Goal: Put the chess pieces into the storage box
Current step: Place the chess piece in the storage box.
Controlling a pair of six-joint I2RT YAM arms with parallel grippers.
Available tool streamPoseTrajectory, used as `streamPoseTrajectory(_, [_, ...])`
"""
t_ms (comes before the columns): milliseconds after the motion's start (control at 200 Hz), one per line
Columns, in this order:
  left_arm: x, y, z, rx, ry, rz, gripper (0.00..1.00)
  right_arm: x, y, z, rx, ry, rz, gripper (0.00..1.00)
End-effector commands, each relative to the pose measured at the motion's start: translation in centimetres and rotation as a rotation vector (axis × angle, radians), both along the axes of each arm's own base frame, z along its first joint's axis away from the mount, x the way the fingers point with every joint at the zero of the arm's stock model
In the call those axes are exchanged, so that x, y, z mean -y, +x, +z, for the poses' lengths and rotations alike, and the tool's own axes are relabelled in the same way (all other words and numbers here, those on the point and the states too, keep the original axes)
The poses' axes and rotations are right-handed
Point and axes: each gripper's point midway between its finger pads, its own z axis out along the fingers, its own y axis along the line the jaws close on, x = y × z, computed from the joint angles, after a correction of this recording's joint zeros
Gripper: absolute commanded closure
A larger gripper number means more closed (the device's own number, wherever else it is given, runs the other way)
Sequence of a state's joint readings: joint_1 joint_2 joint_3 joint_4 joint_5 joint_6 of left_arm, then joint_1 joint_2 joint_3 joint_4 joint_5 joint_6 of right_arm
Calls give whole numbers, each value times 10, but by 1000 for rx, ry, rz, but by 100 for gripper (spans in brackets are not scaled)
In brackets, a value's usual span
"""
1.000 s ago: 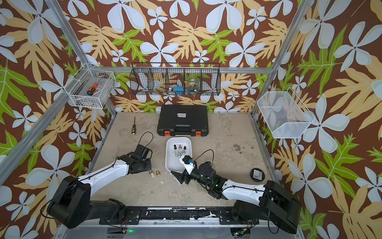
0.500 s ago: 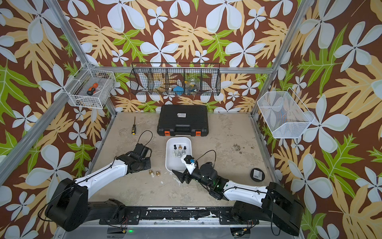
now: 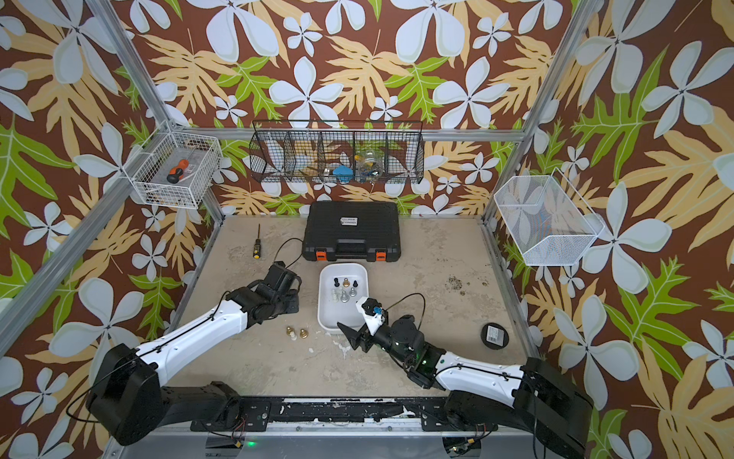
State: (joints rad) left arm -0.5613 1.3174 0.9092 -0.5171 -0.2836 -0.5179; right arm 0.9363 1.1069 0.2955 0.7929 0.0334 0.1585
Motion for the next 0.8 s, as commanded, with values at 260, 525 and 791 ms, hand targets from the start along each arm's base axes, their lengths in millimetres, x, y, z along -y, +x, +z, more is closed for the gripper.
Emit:
streamPoseTrajectory(260, [112, 23, 43, 113, -8, -201, 90, 86, 49, 3, -55, 107, -474, 17])
streamPoseTrajectory(525, [180, 28, 22, 115, -16, -322, 90, 107, 48, 9, -36, 153, -524, 17])
streamPoseTrajectory(791, [193, 32, -11, 92, 9, -334, 90, 103, 47, 9, -36, 154, -503, 17])
